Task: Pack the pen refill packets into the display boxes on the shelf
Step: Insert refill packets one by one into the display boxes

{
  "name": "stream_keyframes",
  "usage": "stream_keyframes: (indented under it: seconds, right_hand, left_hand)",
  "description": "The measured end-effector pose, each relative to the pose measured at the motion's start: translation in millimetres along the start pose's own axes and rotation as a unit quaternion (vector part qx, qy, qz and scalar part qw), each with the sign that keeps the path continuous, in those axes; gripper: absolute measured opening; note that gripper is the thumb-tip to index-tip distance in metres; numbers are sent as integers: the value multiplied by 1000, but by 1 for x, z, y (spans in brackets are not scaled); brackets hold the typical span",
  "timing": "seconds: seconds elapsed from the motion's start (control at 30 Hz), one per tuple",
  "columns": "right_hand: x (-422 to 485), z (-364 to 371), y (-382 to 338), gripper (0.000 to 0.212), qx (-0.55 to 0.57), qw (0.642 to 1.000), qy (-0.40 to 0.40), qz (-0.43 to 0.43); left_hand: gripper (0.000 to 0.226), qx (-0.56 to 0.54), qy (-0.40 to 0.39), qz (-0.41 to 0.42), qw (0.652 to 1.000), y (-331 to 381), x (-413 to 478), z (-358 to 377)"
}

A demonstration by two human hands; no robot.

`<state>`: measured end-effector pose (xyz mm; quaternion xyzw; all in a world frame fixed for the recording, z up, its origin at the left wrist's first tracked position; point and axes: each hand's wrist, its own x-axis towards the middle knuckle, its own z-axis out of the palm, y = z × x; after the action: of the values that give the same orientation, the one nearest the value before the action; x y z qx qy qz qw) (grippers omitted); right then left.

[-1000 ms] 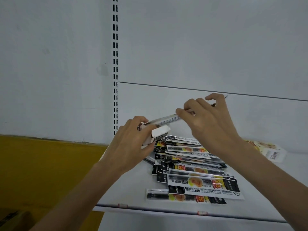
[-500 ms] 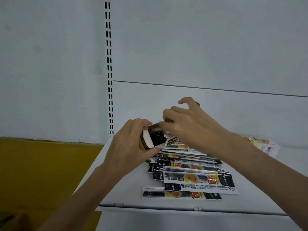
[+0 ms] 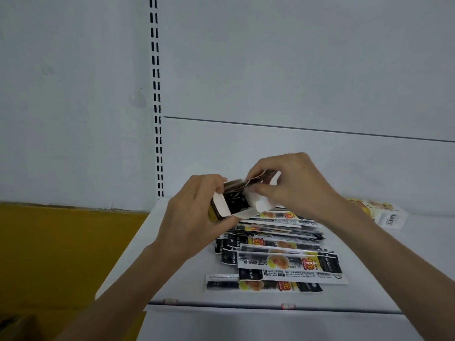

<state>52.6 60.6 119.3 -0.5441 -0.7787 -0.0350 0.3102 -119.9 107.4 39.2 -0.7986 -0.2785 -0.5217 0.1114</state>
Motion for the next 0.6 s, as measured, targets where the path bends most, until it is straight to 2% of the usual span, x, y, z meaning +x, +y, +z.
stream_keyframes:
  seconds: [0.07, 0.13, 0.2, 0.27, 0.4, 0.47, 0.5, 0.57, 0.6]
  right_hand:
    - [2, 5, -3, 21, -32, 998, -43, -11]
    - [2, -1, -5, 28, 4, 1000, -27, -12]
    - [1, -8, -5, 21, 61, 998, 28, -17]
    - [3, -3, -6, 10, 47, 998, 37, -31]
    - [4, 26, -1, 24, -128, 985, -79, -80]
    - [2, 26, 4, 29, -92, 985, -107, -102]
    - [-1, 23, 5, 29, -34, 990, -92, -105]
    - [-5, 18, 11, 30, 78, 994, 3, -74]
    - [-6, 17, 17, 28, 100, 993, 49, -42]
  left_hand:
    - [40, -4, 1, 0, 1000, 2, 2, 1]
    - [42, -6, 8, -5, 1000, -2, 3, 1]
    - [46, -6, 15, -10, 1000, -4, 3, 0]
    - [44, -11, 12, -9, 1000, -3, 3, 1]
    - [36, -15, 7, -1, 1000, -1, 1, 6]
    - [36, -2, 2, 9, 1000, -7, -1, 7]
    - [38, 7, -3, 9, 1000, -11, -2, 6]
    - [42, 23, -16, 1, 1000, -16, -1, 4]
    - [44, 29, -22, -5, 999, -17, 0, 4]
